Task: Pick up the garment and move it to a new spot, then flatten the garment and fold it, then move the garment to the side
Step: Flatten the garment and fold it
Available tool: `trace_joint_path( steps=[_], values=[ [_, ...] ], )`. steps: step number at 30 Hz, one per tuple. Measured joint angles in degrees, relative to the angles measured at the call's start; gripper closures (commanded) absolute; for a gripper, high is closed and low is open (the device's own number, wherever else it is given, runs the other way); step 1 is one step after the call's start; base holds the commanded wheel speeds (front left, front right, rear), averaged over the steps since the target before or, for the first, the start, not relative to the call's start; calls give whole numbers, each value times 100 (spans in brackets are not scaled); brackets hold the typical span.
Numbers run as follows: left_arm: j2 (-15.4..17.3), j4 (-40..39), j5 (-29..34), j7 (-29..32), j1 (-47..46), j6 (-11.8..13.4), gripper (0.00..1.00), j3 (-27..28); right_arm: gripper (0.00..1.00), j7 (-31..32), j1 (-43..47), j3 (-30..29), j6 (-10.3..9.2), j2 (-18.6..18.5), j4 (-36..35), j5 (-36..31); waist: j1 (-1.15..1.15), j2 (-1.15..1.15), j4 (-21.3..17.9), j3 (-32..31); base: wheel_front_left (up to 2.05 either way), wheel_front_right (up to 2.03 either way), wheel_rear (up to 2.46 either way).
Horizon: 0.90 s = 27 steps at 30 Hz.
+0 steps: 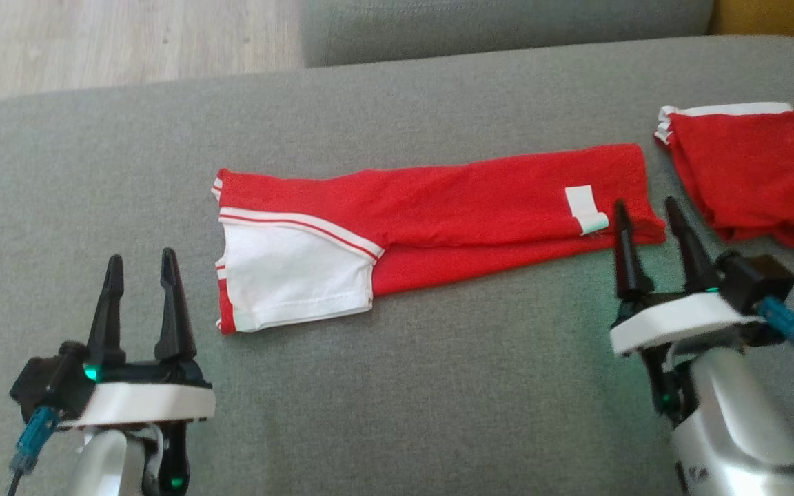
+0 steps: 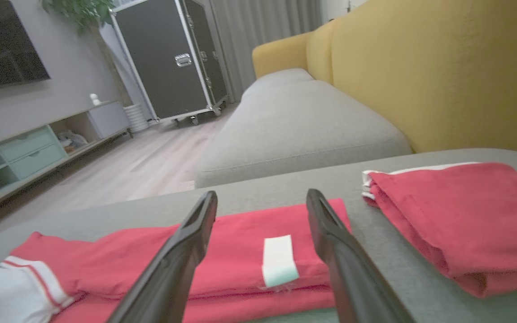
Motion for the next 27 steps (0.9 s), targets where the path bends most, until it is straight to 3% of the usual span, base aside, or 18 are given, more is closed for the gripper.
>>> trace_joint_path(
  steps=[12, 22, 24, 27],
  values=[
    [-316, 45, 332, 0, -484, -199, 0, 38, 0, 578, -1407, -1667, 0, 7, 1886, -650, 1, 0, 248, 533, 0, 0, 0],
    [-334, 56, 334, 0, -638, -201, 0, -97, 0, 803, -1965, -2168, 0, -10, 3163, -926, 1, 0, 393, 722, 0, 0, 0],
    [-332, 56, 333, 0, -656, -201, 0, -100, 100, 801, -2115, -2165, 0, -26, 3340, -926, 1, 0, 394, 736, 0, 0, 0],
    [-327, 57, 332, 0, -673, -201, 0, -102, 100, 649, -2245, -2091, 0, -26, 3527, -928, 1, 0, 371, 738, 0, 0, 0]
  ],
)
